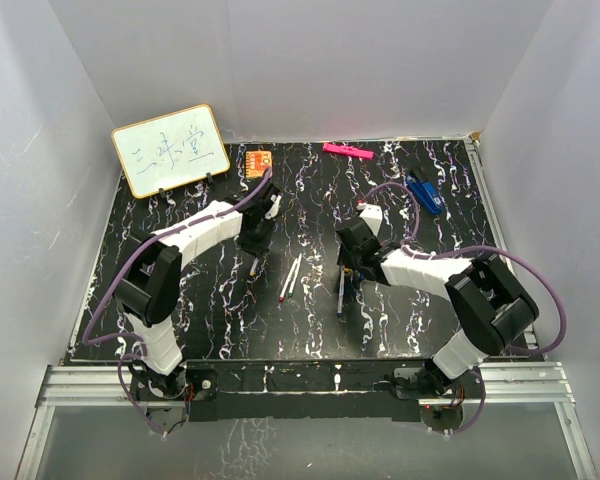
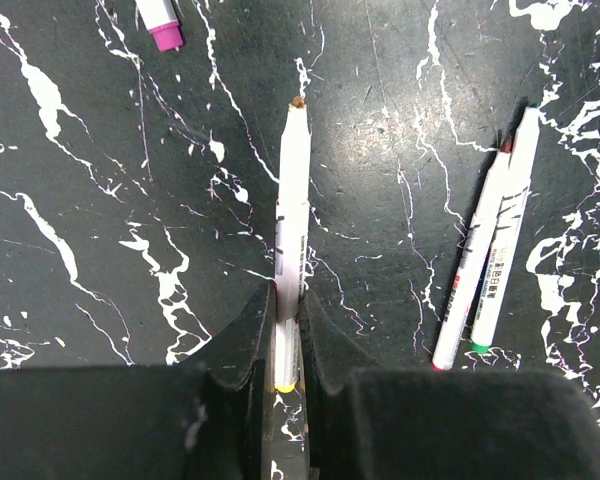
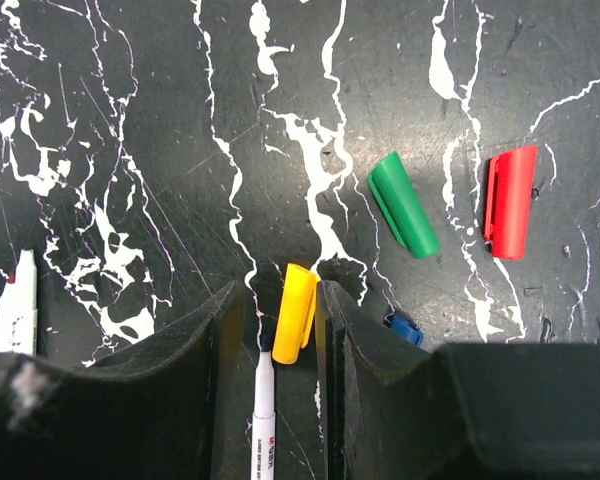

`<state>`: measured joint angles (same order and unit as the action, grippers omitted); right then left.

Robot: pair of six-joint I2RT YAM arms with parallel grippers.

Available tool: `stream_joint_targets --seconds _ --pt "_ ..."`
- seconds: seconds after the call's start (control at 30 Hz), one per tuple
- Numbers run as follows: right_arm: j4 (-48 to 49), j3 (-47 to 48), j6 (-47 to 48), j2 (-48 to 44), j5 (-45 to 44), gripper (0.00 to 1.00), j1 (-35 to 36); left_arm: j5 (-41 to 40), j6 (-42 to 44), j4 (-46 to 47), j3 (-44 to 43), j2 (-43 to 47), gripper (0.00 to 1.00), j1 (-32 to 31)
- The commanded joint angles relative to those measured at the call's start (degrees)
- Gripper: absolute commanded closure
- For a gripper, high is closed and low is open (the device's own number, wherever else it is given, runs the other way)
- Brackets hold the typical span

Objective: Insert the pens into the pen caps

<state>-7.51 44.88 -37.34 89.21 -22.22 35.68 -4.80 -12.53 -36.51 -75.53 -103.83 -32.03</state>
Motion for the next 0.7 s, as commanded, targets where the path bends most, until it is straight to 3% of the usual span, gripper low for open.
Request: stream_joint_targets --seconds 0.0,0.67 --pt "-1.19 3.28 -1.96 1.31 -3.55 0.68 0.69 1.02 0.49 -0.08 0.94 3.81 1.0 0.48" --pt "-4.75 4.41 -4.8 4.31 -3.54 0.72 1.1 1.06 0.41 0.44 1.26 4.47 1.0 0.92"
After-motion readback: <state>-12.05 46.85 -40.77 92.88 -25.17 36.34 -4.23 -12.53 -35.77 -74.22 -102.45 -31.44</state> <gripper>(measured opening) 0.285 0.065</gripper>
